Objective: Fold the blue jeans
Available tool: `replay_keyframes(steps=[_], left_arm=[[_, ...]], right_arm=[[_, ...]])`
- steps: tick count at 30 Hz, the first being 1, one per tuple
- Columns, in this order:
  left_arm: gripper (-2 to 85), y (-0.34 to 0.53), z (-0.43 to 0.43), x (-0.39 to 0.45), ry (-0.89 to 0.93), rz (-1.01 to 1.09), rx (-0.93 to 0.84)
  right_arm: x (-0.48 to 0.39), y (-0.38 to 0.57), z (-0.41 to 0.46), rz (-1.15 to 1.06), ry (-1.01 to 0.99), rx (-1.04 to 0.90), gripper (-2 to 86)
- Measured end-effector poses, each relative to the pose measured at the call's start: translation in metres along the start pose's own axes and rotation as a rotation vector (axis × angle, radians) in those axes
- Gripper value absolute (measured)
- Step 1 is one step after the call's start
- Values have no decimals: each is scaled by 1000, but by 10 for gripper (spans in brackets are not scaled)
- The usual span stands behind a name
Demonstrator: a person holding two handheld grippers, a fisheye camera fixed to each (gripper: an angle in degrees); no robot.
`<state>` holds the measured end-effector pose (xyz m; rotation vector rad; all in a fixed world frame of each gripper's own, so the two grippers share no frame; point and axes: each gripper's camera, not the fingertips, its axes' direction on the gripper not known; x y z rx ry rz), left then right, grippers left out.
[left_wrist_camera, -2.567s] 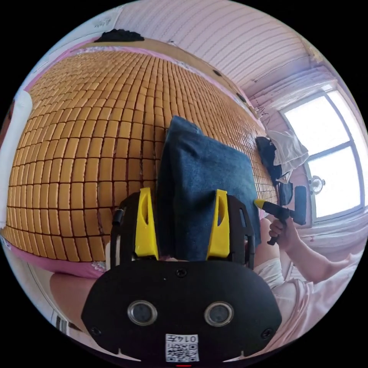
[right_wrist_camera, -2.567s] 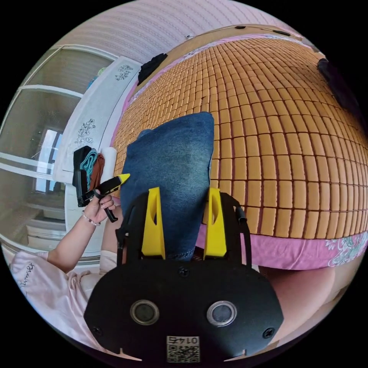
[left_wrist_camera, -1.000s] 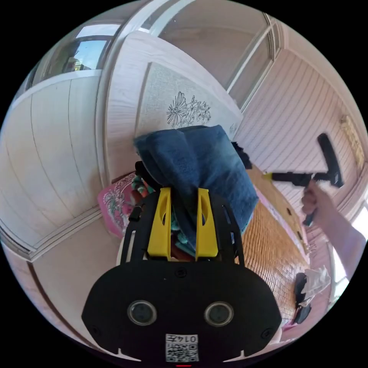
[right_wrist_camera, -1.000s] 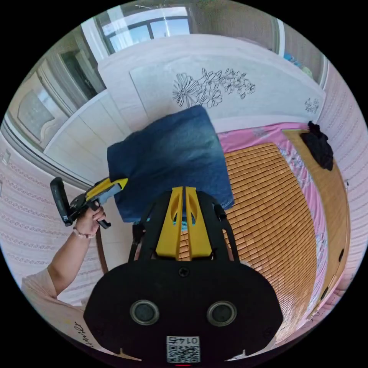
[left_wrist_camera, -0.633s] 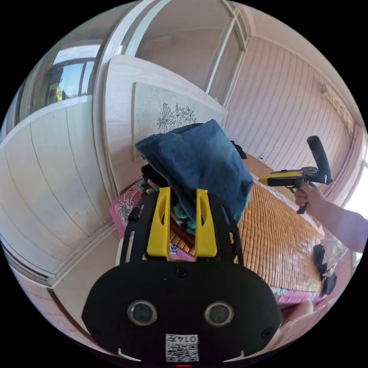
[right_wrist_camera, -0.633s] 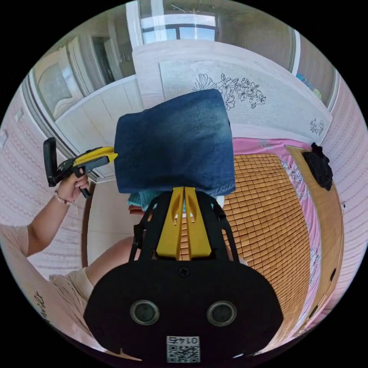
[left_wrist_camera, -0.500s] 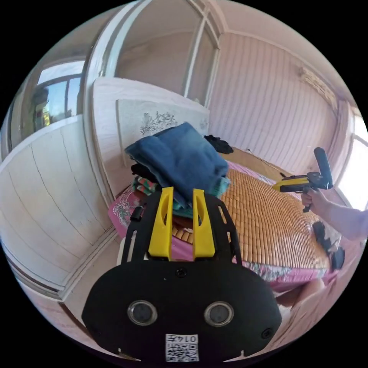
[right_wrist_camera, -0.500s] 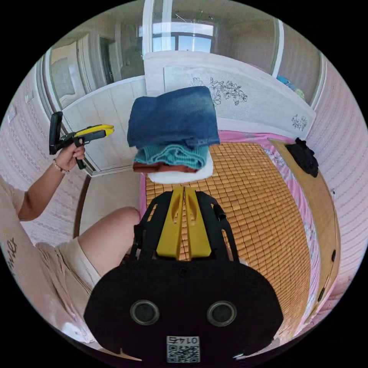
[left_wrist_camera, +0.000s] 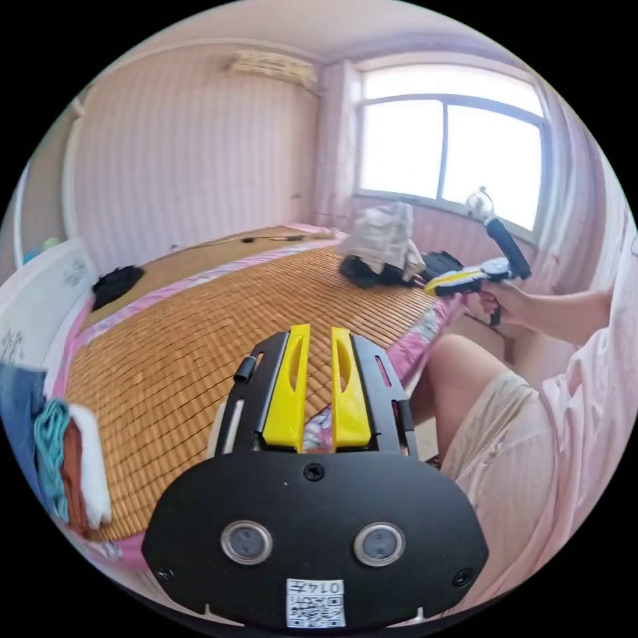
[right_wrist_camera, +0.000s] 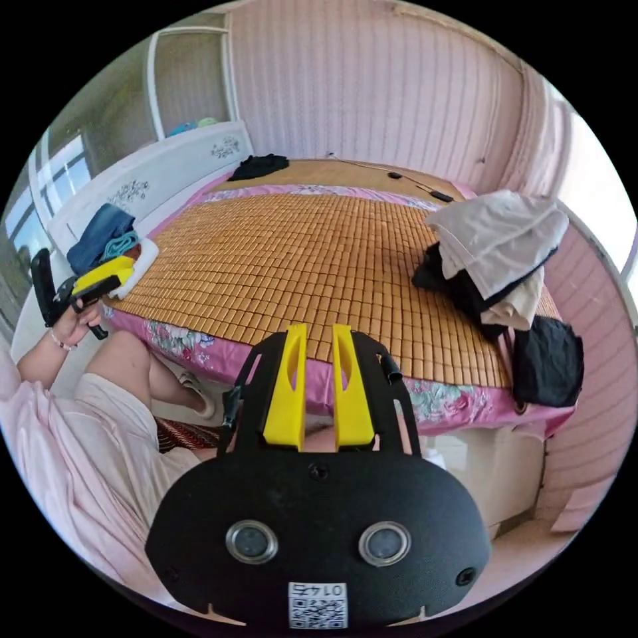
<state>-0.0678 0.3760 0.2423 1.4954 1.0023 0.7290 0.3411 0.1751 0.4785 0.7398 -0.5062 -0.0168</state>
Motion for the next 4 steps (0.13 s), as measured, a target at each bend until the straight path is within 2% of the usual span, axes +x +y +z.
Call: replay_keyframes(steps=[4], left_arm=[[105, -35, 107, 75, 186, 163, -128]], right_arm=[[106, 26, -17, 195, 130, 22, 79]])
